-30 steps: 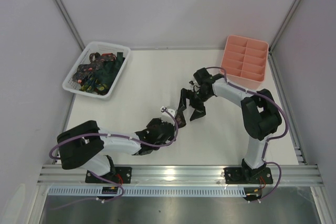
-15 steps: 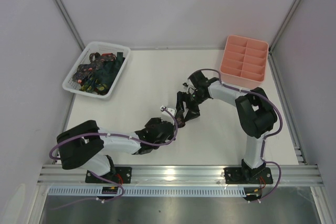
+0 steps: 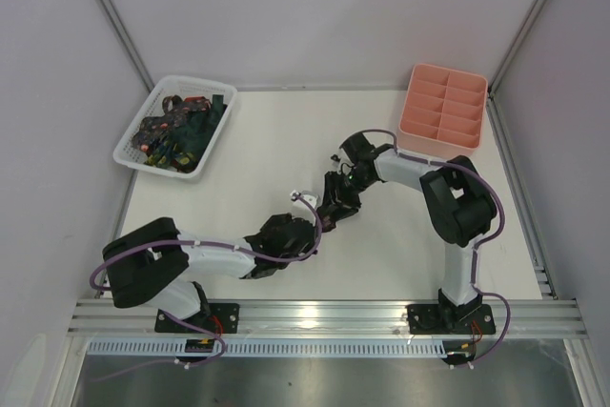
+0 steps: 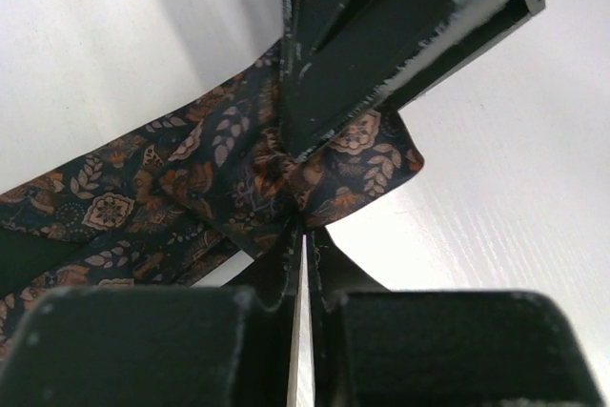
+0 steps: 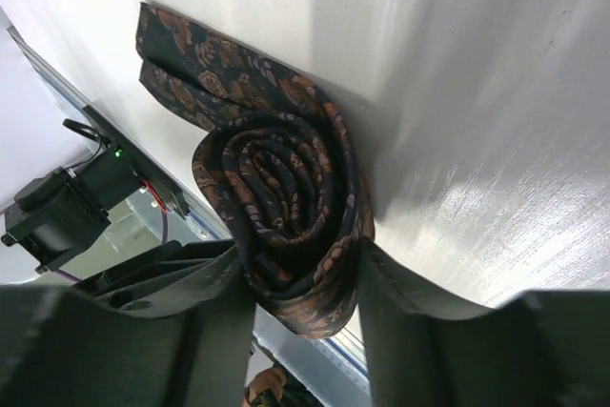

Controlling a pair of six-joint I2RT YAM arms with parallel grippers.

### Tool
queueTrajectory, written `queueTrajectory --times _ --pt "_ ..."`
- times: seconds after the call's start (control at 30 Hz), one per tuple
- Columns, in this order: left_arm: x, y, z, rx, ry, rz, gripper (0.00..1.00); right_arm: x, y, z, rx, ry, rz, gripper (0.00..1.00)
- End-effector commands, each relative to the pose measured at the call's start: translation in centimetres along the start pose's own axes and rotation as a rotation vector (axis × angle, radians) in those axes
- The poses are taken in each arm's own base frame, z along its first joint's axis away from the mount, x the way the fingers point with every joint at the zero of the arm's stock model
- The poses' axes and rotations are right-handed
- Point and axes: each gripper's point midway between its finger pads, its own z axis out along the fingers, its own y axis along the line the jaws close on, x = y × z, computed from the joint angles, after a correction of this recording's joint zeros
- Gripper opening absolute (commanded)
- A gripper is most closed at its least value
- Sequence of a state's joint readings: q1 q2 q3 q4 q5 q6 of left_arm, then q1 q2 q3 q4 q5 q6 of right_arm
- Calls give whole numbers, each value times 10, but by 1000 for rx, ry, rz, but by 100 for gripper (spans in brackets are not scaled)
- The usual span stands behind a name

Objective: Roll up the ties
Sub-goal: Roll the tie

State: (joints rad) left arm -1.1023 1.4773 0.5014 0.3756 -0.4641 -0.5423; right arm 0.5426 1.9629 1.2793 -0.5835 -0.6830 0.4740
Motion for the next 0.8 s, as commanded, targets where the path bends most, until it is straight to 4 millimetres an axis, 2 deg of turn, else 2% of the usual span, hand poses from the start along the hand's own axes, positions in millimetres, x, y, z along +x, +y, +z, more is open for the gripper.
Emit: queueTrajectory --times 0.0,0.07,0.1,0.23,0.3,0.33,0.4,0.43,0.5,0.53,0.57,0.6,0.63,0.67,0.7,0.77 --pt "-22 -5 3 10 -25 -50 7 -3 8 1 0 -4 -26 46" --pt "-27 -6 1 24 -33 -67 16 -2 6 1 11 -5 -22 42" --pt "-27 -7 -1 36 -32 -71 25 -3 4 1 20 -7 -22 40" --pt "-47 -15 -16 95 -74 -98 48 -5 2 1 33 -16 -9 32" --pt "-52 -16 -23 120 -88 -99 51 -6 1 1 45 -20 4 28" --pt "-61 -17 -32 132 -107 -113 51 -7 0 1 50 -21 9 27" --pt "-68 -14 -40 129 -117 -134 52 -7 1 -1 62 -17 28 24" --pt "-74 -5 -47 109 -122 -150 52 -8 1 -2 76 -21 32 23" --pt "-80 5 -49 78 -109 -207 49 -11 4 -5 91 -23 49 23" --pt "-70 10 -49 74 -47 -215 45 -7 -1 -6 124 -6 73 23" --pt "-73 22 -45 47 -34 -251 28 -7 -3 -8 146 -5 80 22" --pt "-75 24 -43 50 -26 -262 19 -9 0 -11 161 -8 77 22" --pt "-77 27 -41 48 -18 -272 11 -4 -7 -12 208 12 102 22" --pt "-71 27 -37 49 9 -270 3 -2 -8 -14 234 22 107 21" --pt "-74 24 -35 52 16 -272 1 2 -9 -18 268 41 123 19" --pt "-66 27 -27 23 65 -270 1 4 -18 -20 334 53 137 19"
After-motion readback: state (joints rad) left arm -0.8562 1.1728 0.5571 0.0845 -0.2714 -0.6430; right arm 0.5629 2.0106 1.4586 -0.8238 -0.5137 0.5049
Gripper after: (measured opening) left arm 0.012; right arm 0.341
